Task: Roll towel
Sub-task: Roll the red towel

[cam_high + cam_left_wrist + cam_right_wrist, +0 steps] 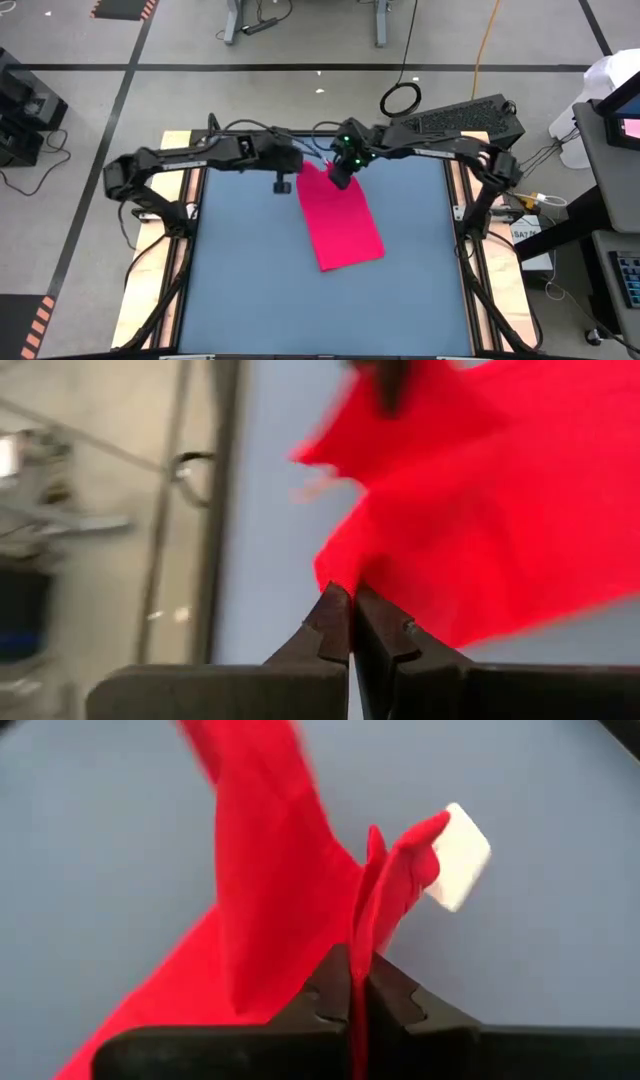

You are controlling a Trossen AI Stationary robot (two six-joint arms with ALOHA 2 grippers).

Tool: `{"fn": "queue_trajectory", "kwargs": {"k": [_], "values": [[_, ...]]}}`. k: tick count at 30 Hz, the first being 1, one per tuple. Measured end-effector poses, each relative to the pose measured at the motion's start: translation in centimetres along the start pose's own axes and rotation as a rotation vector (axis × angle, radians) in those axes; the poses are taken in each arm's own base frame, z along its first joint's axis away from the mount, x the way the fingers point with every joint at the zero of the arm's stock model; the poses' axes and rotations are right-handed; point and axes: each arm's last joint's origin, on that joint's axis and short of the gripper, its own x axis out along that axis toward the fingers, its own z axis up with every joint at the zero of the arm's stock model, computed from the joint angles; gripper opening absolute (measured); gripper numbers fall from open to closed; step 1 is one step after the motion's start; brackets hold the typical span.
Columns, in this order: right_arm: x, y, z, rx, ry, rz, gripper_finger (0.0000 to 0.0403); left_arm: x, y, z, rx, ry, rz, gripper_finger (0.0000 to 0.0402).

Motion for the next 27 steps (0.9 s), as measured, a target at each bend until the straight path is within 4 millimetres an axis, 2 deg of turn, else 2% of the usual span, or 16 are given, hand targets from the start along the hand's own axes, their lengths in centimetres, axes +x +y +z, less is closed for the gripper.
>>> {"fn": "queue_trajectory", "kwargs": {"k": [5, 10, 14, 24, 27], "values": [[2.4, -2.4, 0.2, 0.029, 0.013, -0.032, 0.0, 3.1, 1.2, -0.2, -0.028, -0.014, 0.078, 0.0], [3.0, -4.9, 0.2, 0.094, 0.019, -0.093, 0.0, 5.2, 2.2, -1.0, -0.056, 0.01, 0.125, 0.0003], [3.1, -6.7, 0.7, 0.069, -0.018, -0.111, 0.0, 6.4, 3.0, -1.7, -0.086, 0.022, 0.148, 0.0006], [2.2, -9.6, 1.4, 0.08, -0.094, -0.244, 0.0, 7.5, 4.5, -3.4, -0.146, 0.065, 0.17, 0.0008], [2.0, -10.1, 1.5, 0.093, -0.099, -0.26, 0.0, 7.4, 5.3, -3.9, -0.364, 0.037, 0.176, 0.0013]]}}
